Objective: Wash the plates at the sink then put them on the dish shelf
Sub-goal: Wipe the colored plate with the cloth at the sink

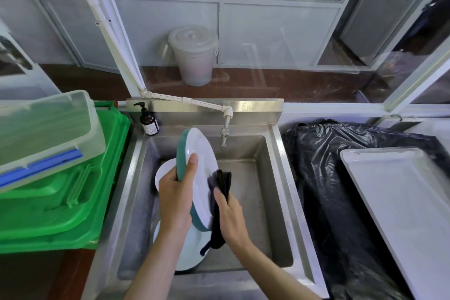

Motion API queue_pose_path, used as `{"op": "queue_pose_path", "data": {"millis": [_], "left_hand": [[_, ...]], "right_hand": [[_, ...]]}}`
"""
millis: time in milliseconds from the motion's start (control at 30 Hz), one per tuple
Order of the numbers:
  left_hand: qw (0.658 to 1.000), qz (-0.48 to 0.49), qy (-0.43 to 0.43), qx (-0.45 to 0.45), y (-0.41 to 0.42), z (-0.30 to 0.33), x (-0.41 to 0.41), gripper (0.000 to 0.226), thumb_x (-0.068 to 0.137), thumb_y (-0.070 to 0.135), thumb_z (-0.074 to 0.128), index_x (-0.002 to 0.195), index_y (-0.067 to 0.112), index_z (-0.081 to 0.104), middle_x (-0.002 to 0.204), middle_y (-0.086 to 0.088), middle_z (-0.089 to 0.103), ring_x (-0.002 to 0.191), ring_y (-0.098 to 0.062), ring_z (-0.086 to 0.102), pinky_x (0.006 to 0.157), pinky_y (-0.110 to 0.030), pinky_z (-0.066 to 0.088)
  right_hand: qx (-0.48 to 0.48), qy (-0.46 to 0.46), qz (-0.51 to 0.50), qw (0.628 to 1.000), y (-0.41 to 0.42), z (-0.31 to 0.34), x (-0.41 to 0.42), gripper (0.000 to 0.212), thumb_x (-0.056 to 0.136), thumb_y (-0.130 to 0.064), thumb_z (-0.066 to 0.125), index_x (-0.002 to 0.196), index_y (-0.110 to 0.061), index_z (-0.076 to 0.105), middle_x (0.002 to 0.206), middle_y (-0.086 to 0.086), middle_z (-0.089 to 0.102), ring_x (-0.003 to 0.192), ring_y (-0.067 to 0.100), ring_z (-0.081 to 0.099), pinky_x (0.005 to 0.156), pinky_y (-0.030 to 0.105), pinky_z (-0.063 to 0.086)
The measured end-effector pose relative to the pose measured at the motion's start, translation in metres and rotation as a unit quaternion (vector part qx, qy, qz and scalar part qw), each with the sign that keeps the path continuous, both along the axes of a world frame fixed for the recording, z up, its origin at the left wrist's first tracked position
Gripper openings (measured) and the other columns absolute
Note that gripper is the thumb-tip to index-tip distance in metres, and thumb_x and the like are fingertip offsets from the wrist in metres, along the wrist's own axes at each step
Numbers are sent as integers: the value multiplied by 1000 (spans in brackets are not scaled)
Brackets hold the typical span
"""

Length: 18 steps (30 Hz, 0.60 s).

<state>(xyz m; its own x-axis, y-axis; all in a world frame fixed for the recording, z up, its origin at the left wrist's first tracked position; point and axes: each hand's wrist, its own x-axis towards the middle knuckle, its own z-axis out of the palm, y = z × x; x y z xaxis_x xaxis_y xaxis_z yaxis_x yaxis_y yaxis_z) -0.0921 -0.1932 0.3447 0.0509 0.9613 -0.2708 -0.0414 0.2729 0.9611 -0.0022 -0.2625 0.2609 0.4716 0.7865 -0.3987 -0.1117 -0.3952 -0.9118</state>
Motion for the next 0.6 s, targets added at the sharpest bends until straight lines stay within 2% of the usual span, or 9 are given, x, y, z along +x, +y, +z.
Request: {"op": "queue_pose_path", "data": {"millis": [33, 100, 167, 233, 300, 400, 467, 533, 600], "left_hand": [[1000, -2, 1, -8, 1, -1, -1, 69, 70, 77, 72, 85, 9, 68, 81, -4, 66, 81, -20, 63, 90, -60, 56], [1000, -10, -3, -11, -1, -1, -2, 68, 72, 73, 74, 87, 7, 68, 83, -10, 68, 81, -23, 64, 91, -62, 55], [1000, -24, -14, 6, -7, 1, 0, 62, 77, 66, 74, 87, 5, 68, 81, -15, 67, 78, -22, 63, 80, -52, 57], [999, -37, -2, 31, -15, 5, 2, 59, 87, 56, 76, 85, -1, 65, 70, -7, 59, 69, -14, 56, 66, -33, 47], [996, -49, 45, 59, -22, 3, 4, 51, 94, 46, 73, 74, 0, 62, 57, 5, 52, 56, -8, 49, 55, -20, 40], [981, -74, 137, 114, -26, -2, 3, 51, 93, 49, 70, 63, 11, 54, 49, 6, 48, 49, -9, 46, 49, -19, 35], [968, -100, 184, 142, -30, -9, -1, 51, 92, 55, 69, 62, 15, 54, 51, 0, 53, 49, -15, 50, 47, -22, 36], [952, -145, 214, 166, -34, -15, -5, 47, 89, 60, 67, 64, 22, 55, 52, 6, 55, 50, -11, 52, 48, -18, 36], [937, -192, 224, 189, -37, -18, -11, 33, 91, 57, 67, 76, 27, 65, 59, 19, 60, 57, -6, 56, 54, -15, 38]], "right_hand": [[31, -7, 4, 999, -2, 5, -5, 41, 100, -54, 52, 117, -20, 68, 94, -12, 73, 87, 10, 66, 76, 27, 49], [63, -33, 14, 997, 5, 14, -6, 37, 99, -54, 50, 113, -25, 68, 92, -13, 73, 84, 8, 65, 76, 29, 50], [64, -31, 4, 997, 17, 21, -1, 30, 101, -50, 49, 110, -28, 68, 96, -10, 75, 89, 11, 68, 82, 35, 53], [35, -8, -16, 999, 25, 24, 4, 31, 102, -50, 49, 112, -28, 69, 104, -6, 76, 100, 16, 70, 94, 42, 55], [-12, 41, -40, 998, 27, 23, 3, 38, 101, -53, 48, 120, -27, 69, 109, -4, 77, 105, 18, 71, 101, 48, 55], [-54, 136, -80, 986, 18, 33, -4, 44, 105, -51, 48, 128, -20, 68, 110, 5, 78, 103, 24, 75, 100, 50, 57], [-57, 203, -102, 972, 14, 44, -6, 48, 105, -56, 49, 120, -17, 73, 102, 9, 80, 95, 26, 78, 92, 47, 62], [-40, 263, -110, 958, 14, 56, -3, 59, 100, -64, 51, 113, -12, 76, 101, 12, 80, 93, 26, 78, 87, 41, 63], [-18, 318, -97, 943, 14, 70, 2, 74, 85, -76, 59, 115, -11, 78, 109, 13, 78, 106, 28, 76, 98, 40, 59]]}}
